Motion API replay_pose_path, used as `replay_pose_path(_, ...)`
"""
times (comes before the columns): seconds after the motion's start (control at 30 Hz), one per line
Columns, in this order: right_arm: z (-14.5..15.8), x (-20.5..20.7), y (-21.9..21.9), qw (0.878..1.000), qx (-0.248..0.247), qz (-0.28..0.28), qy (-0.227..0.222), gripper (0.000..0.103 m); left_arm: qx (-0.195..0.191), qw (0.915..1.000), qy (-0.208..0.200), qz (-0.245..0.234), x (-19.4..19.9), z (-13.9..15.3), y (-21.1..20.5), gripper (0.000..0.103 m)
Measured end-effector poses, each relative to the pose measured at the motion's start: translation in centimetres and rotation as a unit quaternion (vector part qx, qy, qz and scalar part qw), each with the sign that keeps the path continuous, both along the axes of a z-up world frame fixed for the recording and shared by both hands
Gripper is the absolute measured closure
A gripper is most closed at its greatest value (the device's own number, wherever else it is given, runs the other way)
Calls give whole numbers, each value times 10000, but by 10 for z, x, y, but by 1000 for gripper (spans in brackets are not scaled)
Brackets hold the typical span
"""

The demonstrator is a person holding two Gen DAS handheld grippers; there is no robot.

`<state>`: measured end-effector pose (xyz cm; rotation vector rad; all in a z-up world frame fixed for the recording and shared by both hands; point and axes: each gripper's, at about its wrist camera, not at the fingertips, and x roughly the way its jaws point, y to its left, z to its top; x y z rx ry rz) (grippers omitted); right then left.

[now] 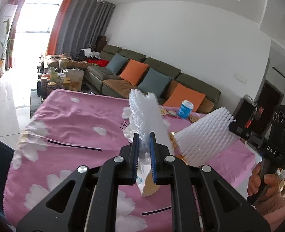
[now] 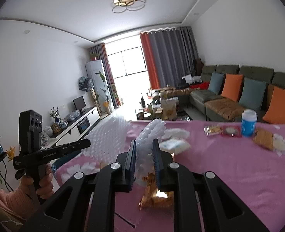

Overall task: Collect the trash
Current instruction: 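Carry both foam nets over the teal bin with both grippers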

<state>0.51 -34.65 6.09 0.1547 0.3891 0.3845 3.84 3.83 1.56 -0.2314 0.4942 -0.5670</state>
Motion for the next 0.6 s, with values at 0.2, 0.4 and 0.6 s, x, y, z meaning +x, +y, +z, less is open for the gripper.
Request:
replay_pose_path(0.2,10,10,10,9995,35,236,-194,87,-85,9994,-122,316,-9,12,26,92)
replay_pose_path(0.4,5,28,32,9977,93,651,-161,87,-104,9977,-119,656,-19,16,54,92)
replay_pose_path(0.6,-3,52,63,9937,188,1108,-13,87,-26,9939,-122,1098,-36,18,85,92)
